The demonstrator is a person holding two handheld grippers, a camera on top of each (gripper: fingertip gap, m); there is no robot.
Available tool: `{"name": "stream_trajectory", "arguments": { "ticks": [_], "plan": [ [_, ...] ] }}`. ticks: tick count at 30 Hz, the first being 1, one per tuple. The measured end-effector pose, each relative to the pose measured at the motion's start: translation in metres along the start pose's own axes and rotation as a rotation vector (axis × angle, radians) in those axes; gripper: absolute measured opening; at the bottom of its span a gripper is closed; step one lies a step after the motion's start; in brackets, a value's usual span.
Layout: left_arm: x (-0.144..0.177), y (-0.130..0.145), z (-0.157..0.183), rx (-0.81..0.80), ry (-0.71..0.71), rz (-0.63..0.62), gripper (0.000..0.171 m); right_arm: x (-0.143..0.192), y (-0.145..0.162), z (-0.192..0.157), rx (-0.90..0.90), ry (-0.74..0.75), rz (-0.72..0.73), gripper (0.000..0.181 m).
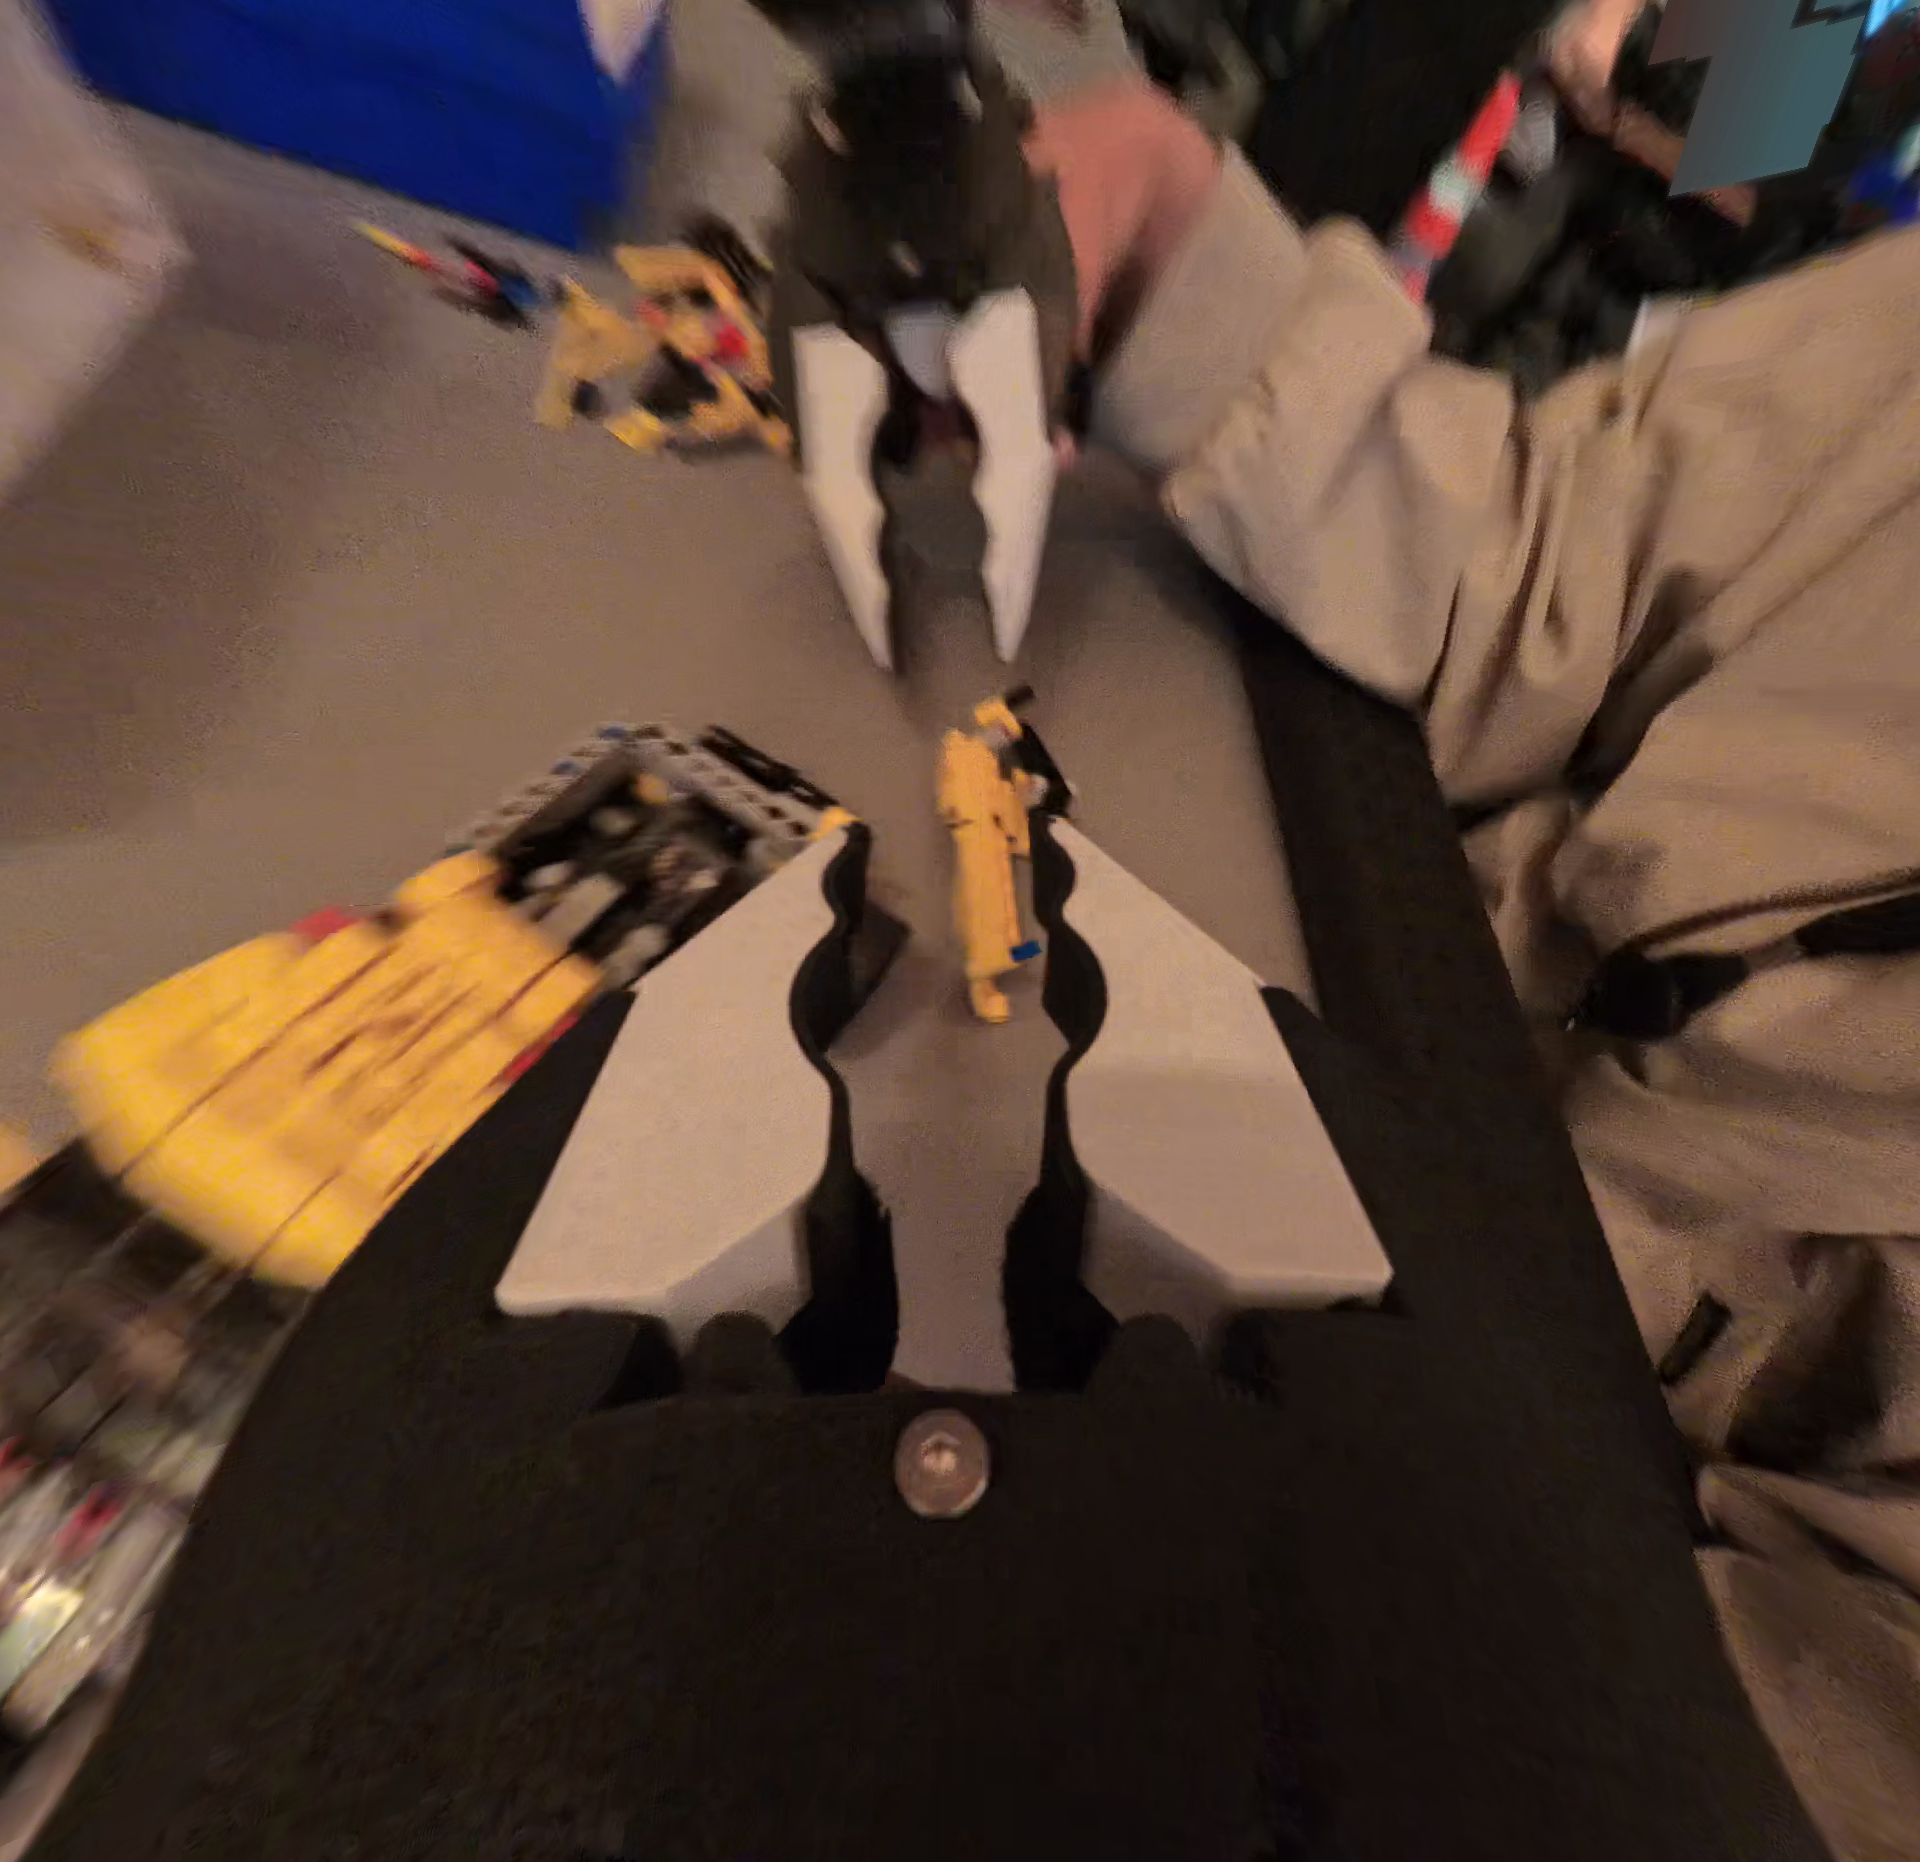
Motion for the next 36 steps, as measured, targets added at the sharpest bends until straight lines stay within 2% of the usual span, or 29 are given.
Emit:
{"name": "stream_trajectory", "arguments": {
  "ticks": [2, 4, 6, 8, 10, 14, 16, 18, 21, 22, 26, 29, 32, 34, 36],
  "plan": [
    [-0.048, 0.012, 0.004, -0.022, 0.022, -0.215, 0.038, -0.002, -0.002, 0.0, -0.032, -0.025, 0.007, 0.031],
    [-0.084, 0.021, 0.004, -0.061, 0.001, -0.359, 0.043, -0.002, -0.006, 0.006, -0.064, -0.02, 0.041, 0.031],
    [-0.106, 0.026, 0.003, -0.107, -0.04, -0.461, 0.043, 0.0, -0.009, 0.01, -0.092, -0.026, 0.053, 0.03],
    [-0.112, 0.035, -0.004, -0.145, -0.117, -0.57, 0.042, 0.003, -0.012, 0.012, -0.125, -0.033, 0.071, 0.026],
    [-0.112, 0.04, -0.007, -0.152, -0.145, -0.614, 0.039, 0.005, -0.014, 0.016, -0.137, -0.023, 0.092, 0.025],
    [-0.1, 0.039, -0.007, -0.118, -0.142, -0.589, 0.038, 0.007, -0.017, 0.018, -0.132, -0.018, 0.111, 0.023],
    [-0.1, 0.044, -0.008, -0.096, -0.128, -0.603, 0.031, 0.007, -0.018, 0.02, -0.127, -0.007, 0.115, 0.023],
    [-0.105, 0.046, -0.009, -0.138, -0.136, -0.635, 0.016, 0.009, -0.022, 0.026, -0.104, 0.04, 0.133, 0.022],
    [-0.106, 0.042, -0.013, -0.203, -0.169, -0.656, 0.012, 0.022, -0.04, 0.04, -0.055, 0.157, 0.252, 0.02],
    [-0.105, 0.034, -0.016, -0.235, -0.2, -0.616, 0.011, 0.03, -0.048, 0.046, -0.04, 0.212, 0.312, 0.02],
    [-0.078, -0.025, -0.015, -0.271, -0.239, -0.227, 0.005, 0.072, -0.086, 0.05, 0.039, 0.342, 0.639, 0.023],
    [-0.041, -0.06, -0.022, -0.288, -0.323, 0.068, 0.005, 0.094, -0.106, 0.033, 0.065, 0.261, 0.862, 0.022],
    [0.0, -0.083, -0.024, -0.182, -0.279, 0.435, 0.006, 0.112, -0.12, 0.024, 0.023, 0.138, 1.085, 0.026],
    [0.025, -0.091, -0.029, -0.117, -0.261, 0.635, 0.005, 0.11, -0.126, 0.029, -0.032, 0.106, 1.136, 0.026],
    [0.044, -0.097, -0.029, -0.047, -0.172, 0.836, 0.005, 0.091, -0.133, 0.025, -0.053, 0.046, 1.093, 0.033]
  ]
}}
Point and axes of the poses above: each gripper's, where its closed fingertips meet, x back along the fingers, y out of its underside, z = x × y across the jaws, the point moved 3 cm from there along x, back along the fingers, and after that the axes turned 9 degrees about y, right-handed, at the moved point
